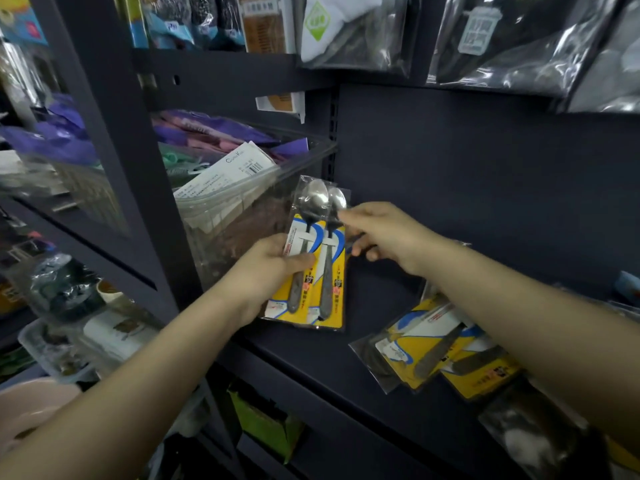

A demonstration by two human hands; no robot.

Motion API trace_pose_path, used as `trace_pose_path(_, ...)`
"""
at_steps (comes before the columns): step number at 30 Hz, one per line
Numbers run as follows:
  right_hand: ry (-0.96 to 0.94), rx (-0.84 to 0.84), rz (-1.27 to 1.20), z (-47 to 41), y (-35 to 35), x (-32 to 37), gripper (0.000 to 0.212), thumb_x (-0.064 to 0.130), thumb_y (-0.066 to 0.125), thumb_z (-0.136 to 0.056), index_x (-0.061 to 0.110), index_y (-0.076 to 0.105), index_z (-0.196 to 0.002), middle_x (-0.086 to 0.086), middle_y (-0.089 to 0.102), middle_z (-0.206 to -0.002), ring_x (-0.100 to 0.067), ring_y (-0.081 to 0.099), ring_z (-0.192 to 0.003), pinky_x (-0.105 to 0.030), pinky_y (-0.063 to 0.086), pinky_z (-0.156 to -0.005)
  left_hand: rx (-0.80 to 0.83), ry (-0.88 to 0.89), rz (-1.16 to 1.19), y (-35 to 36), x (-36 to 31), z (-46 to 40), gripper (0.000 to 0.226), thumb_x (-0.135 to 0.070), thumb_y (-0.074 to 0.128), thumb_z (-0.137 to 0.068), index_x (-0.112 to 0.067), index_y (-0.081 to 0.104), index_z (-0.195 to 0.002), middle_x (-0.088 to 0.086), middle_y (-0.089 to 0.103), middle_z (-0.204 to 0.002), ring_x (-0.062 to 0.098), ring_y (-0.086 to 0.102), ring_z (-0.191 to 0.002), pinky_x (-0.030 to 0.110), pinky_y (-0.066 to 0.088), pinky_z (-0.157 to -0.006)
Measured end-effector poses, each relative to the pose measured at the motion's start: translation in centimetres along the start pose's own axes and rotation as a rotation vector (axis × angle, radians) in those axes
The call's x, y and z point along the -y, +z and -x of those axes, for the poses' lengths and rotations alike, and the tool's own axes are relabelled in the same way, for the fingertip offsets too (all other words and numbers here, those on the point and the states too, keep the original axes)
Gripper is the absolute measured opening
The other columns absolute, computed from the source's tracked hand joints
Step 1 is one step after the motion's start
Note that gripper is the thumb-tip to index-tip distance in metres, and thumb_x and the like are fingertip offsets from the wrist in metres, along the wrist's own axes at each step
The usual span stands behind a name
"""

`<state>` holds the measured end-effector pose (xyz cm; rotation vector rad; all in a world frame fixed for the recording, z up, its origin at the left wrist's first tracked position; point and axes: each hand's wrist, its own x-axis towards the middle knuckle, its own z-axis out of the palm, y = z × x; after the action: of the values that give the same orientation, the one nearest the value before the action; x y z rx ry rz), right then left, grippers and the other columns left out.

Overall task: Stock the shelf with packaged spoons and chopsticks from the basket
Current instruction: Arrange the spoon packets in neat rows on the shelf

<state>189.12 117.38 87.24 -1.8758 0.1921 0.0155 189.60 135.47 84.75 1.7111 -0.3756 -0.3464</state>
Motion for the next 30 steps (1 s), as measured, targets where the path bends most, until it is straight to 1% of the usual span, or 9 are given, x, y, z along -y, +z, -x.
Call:
trace_pose_path(4, 0.114, -0.104, -0.100, -0.7, -0.7, -1.5, 0.021, 0.006, 0.053, -0.091, 0.013, 0.050, -0.072, -0.002, 0.051, -0.060, -0.003, 0.040, -0.037, -0.013, 0.028, -0.029, 0.018, 0.097, -0.150, 0.5, 0.1, -0.9, 0.022, -0.010, 0.053, -0.090, -0.020, 0.060, -0.071, -0.007, 0.064, -0.055, 0.005, 0.057, -0.050, 0.019, 0.046, -0.055)
trace_pose_path(7, 0.239, -0.265, -0.088, -1.8, -2.7, -3.2, 0.023, -0.002, 0.051, -0.089, 0.007, 0.049, -0.068, -0.007, 0.049, -0.059, -0.004, 0.043, -0.025, -0.010, 0.034, -0.028, -0.035, 0.199, -0.483, -0.2, 0.8, -1.3, 0.024, -0.018, 0.052, -0.091, -0.009, 0.061, -0.071, -0.004, 0.059, -0.083, 0.006, 0.054, -0.086, 0.023, 0.038, -0.077)
trace_pose_path(9, 0.286, -0.329, -0.119, -2.5, -3.8, -4.2, 0.009, -0.006, 0.050, -0.088, 0.002, 0.051, -0.084, -0.012, 0.050, -0.065, -0.004, 0.045, -0.021, -0.011, 0.038, -0.028, -0.024, 0.213, -0.521, -0.7, 1.5, -1.6, 0.031, -0.022, 0.049, -0.092, 0.000, 0.060, -0.074, 0.005, 0.058, -0.097, 0.008, 0.047, -0.106, 0.021, 0.031, -0.085)
trace_pose_path(12, 0.318, -0.370, -0.138, -3.5, -4.3, -5.1, 0.015, -0.007, 0.050, -0.088, 0.003, 0.049, -0.100, -0.012, 0.048, -0.072, -0.005, 0.049, -0.022, -0.013, 0.041, -0.029, -0.023, 0.169, -0.495, -0.9, 2.0, -1.5, 0.035, -0.020, 0.045, -0.094, 0.007, 0.055, -0.074, 0.006, 0.055, -0.071, 0.015, 0.049, -0.069, 0.031, 0.036, -0.072)
trace_pose_path(15, 0.314, -0.338, -0.161, -4.1, -3.9, -4.7, 0.010, -0.007, 0.051, -0.089, 0.002, 0.050, -0.086, -0.011, 0.048, -0.073, -0.006, 0.052, -0.024, -0.015, 0.043, -0.029, -0.031, 0.149, -0.555, -0.7, 2.2, -1.4, 0.035, -0.021, 0.043, -0.094, 0.008, 0.053, -0.078, 0.004, 0.046, -0.062, 0.014, 0.041, -0.061, 0.027, 0.032, -0.060)
trace_pose_path(20, 0.299, -0.342, -0.127, -4.0, -3.3, -4.1, 0.012, -0.007, 0.053, -0.089, 0.001, 0.047, -0.081, -0.010, 0.047, -0.073, -0.016, 0.055, -0.049, -0.018, 0.049, -0.034, 0.048, 0.098, -0.519, -0.6, 2.5, -1.5, 0.036, -0.023, 0.041, -0.095, 0.005, 0.049, -0.074, -0.002, 0.045, -0.034, 0.018, 0.040, -0.055, 0.047, 0.044, -0.075)
trace_pose_path(23, 0.245, -0.360, 0.299, -3.6, -3.8, -4.3, 0.032, 0.012, 0.062, -0.088, 0.006, 0.044, -0.062, -0.009, 0.049, -0.059, -0.017, 0.052, -0.037, -0.025, 0.044, -0.034, 0.043, 0.130, -0.496, -0.3, 2.2, -1.4, 0.035, -0.021, 0.041, -0.095, 0.006, 0.050, -0.073, -0.001, 0.047, -0.038, 0.021, 0.045, -0.060, 0.047, 0.045, -0.076)
trace_pose_path(25, 0.119, -0.431, 0.592, -2.9, -3.7, -3.6, 0.042, 0.031, 0.060, -0.087, 0.008, 0.040, -0.057, -0.007, 0.046, -0.057, -0.024, 0.050, -0.052, -0.026, 0.035, -0.046, -0.024, 0.168, -0.419, -0.3, 2.1, -1.4, 0.032, -0.018, 0.043, -0.095, 0.009, 0.053, -0.080, 0.004, 0.051, -0.058, 0.019, 0.045, -0.065, 0.040, 0.040, -0.071)
trace_pose_path(30, -0.034, -0.101, -0.034, -0.4, 0.1, -0.7, 0.026, 0.037, 0.050, -0.093, 0.015, 0.050, -0.108, -0.003, 0.056, -0.081, -0.012, 0.048, -0.051, -0.019, 0.032, -0.038, -0.047, 0.149, -0.393, -1.4, 1.3, -0.3, 0.032, -0.025, 0.044, -0.095, -0.002, 0.055, -0.075, -0.003, 0.044, -0.043, 0.008, 0.038, -0.043, 0.027, 0.035, -0.057)
